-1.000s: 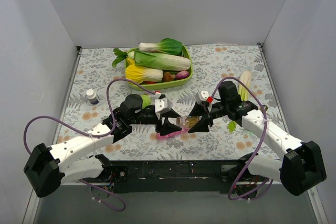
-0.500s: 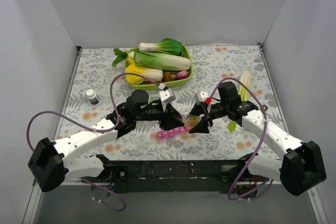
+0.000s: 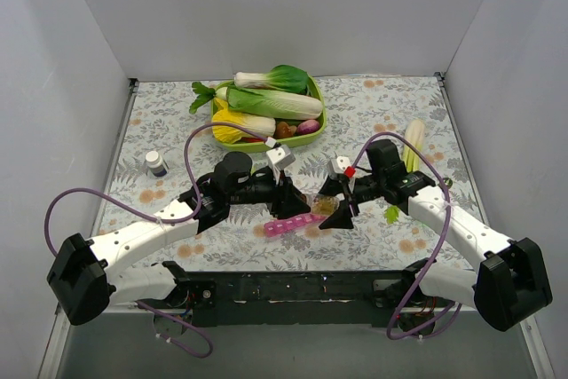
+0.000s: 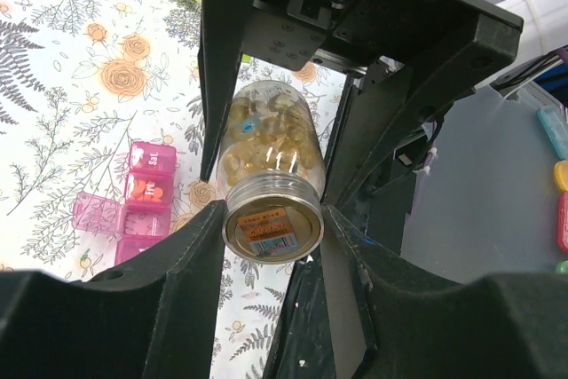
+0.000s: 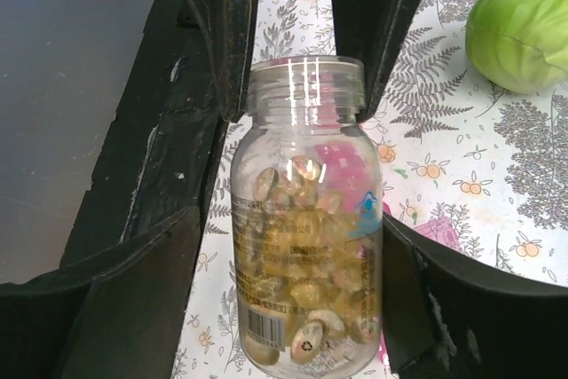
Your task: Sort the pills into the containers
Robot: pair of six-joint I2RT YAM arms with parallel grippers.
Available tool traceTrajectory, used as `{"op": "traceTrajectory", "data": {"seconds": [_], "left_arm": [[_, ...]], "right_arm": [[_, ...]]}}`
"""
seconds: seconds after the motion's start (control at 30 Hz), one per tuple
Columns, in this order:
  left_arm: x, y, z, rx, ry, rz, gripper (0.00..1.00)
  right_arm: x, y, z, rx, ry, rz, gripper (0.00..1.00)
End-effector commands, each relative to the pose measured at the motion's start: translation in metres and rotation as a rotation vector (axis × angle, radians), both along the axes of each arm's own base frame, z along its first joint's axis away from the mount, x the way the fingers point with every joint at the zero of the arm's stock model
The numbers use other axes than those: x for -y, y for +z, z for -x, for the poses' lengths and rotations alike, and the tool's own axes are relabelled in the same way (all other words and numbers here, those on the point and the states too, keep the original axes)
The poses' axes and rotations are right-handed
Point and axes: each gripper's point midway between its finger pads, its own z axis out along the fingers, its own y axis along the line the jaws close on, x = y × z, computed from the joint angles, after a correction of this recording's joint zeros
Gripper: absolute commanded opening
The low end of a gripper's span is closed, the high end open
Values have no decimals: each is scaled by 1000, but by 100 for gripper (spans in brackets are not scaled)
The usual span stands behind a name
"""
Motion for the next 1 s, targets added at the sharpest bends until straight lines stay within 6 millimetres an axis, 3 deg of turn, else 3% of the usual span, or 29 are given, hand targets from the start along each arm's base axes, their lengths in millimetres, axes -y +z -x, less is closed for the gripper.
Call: {"op": "traceTrajectory", "data": {"seconds": [0.0, 0.07, 0.17, 0.2, 0.27, 0.3, 0.4, 0.5, 0.6, 0.63, 0.67, 0.73, 0.87, 0.97], "left_arm": [[3, 25, -2, 38, 13, 66, 0], [3, 25, -3, 37, 18, 66, 0], [3, 21, -3, 33, 18, 53, 0], [3, 21, -4, 36, 22, 52, 0], [2, 20, -5, 38, 26, 49, 0], [2, 20, -4, 38, 28, 50, 0], [1, 27, -7, 25, 60, 79, 0], [0, 41, -14, -109, 154, 150, 9], [-6, 39, -28, -298, 300, 201, 13], [-9, 30, -32, -439, 392, 208, 11], [-11, 23, -35, -531, 445, 209, 0], [-16, 6, -34, -749, 562, 191, 0], [-11, 10, -24, -923, 562, 208, 2], [-8, 24, -21, -904, 516, 229, 41]], "right_arm": [[-7, 13, -2, 22, 15, -24, 76], [-8, 14, -3, 21, 13, -22, 72], [-8, 14, -4, 20, 10, -22, 57], [-8, 14, -5, 14, 9, -19, 44], [-8, 14, -5, 19, 9, -20, 28], [-8, 14, -5, 17, 8, -17, 16], [-8, 15, -6, 24, 10, -16, 4], [-7, 14, -6, 32, 5, -13, 1], [-6, 15, -6, 48, -1, -12, 1], [-6, 14, -7, 53, -7, -9, 1], [-5, 13, -8, 53, -10, -6, 1], [-5, 12, -8, 57, -16, -2, 1], [-5, 13, -9, 61, -15, -5, 1], [-5, 12, -9, 60, -18, -3, 1]]}}
